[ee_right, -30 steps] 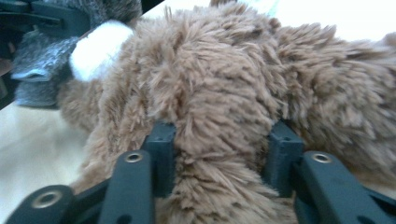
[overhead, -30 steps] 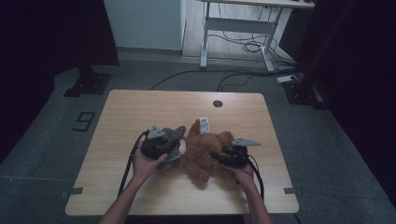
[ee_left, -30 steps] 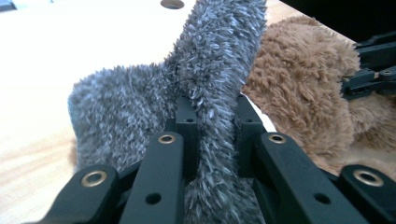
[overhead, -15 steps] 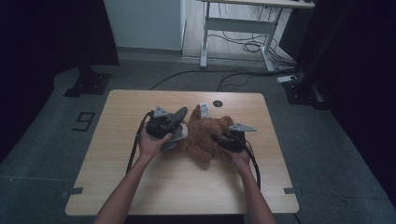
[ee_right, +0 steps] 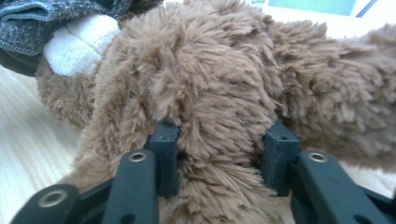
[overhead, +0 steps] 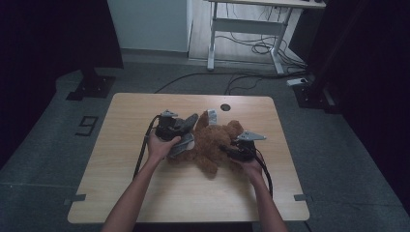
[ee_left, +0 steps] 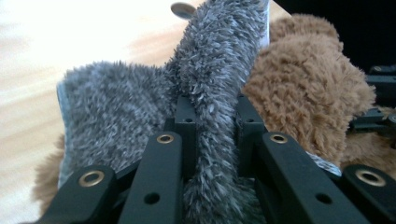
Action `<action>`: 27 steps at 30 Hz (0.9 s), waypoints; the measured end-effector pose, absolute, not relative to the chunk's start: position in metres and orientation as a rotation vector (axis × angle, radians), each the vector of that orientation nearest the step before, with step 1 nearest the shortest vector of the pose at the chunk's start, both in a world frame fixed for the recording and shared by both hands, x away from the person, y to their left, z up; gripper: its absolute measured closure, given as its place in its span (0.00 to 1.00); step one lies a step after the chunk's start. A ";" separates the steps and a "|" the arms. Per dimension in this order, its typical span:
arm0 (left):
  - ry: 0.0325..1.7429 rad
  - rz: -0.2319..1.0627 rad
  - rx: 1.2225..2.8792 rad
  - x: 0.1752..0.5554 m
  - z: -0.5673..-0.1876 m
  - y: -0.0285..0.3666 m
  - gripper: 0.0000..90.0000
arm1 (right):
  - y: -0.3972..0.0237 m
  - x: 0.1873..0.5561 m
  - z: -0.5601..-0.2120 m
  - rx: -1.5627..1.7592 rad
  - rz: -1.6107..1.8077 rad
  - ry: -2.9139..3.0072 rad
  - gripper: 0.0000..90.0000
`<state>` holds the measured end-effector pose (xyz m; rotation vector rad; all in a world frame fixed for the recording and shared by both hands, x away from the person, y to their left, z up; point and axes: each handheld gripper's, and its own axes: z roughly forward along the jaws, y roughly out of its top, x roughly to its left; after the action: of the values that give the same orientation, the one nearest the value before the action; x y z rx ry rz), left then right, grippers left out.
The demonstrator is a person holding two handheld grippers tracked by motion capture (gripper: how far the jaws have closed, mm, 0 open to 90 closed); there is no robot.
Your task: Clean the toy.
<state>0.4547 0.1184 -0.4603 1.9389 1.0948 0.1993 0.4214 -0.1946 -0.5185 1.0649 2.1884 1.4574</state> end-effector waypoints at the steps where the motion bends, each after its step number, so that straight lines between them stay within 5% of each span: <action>1: 1.092 0.193 1.939 0.452 -0.461 0.119 0.85 | -0.195 0.420 -0.519 1.072 1.455 2.202 0.60; 15: 1.026 0.315 1.914 0.399 -0.474 0.115 0.85 | -0.199 0.392 -0.517 1.139 1.497 2.198 0.38; 21: 1.010 0.331 1.906 0.384 -0.477 0.114 0.85 | -0.199 0.389 -0.525 1.136 1.508 2.223 0.59; 27: 0.995 0.337 1.927 0.373 -0.469 0.109 0.84 | -0.199 0.375 -0.535 1.091 1.480 2.188 0.68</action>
<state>0.3728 0.1093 -0.4693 1.9272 0.9951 0.3365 0.3748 -0.1989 -0.5353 1.0905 2.1876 1.4795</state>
